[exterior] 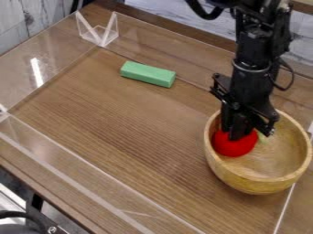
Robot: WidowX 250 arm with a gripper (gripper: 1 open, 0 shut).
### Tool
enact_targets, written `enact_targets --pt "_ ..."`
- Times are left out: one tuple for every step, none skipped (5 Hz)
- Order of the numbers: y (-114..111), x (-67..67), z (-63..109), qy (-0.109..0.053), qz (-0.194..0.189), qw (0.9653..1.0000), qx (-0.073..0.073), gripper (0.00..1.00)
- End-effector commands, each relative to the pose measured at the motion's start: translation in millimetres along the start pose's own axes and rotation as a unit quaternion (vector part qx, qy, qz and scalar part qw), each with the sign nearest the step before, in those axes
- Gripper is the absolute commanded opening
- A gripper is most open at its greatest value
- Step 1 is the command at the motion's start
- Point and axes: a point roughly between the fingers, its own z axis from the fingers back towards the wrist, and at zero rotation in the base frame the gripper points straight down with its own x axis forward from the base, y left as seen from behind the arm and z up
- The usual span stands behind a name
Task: Move the red fruit to the left side of the table
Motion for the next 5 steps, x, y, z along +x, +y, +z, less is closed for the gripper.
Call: enact_targets --pt "0 2.7 2.1 -0.017 -0.009 0.9998 0.009 1.0" --pt "-13 8.3 -0.3 -0.017 -0.04 0.9989 0.016 0.0" --pt "-26 13.1 -2.6 -0.02 -0.067 0.9974 0.021 0.0" --pt "-25 8.8 -1.5 -0.026 -0.077 0.9964 0.022 0.0" --pt "-24 4.0 3.0 -0.033 -0.086 0.9955 0.025 0.0"
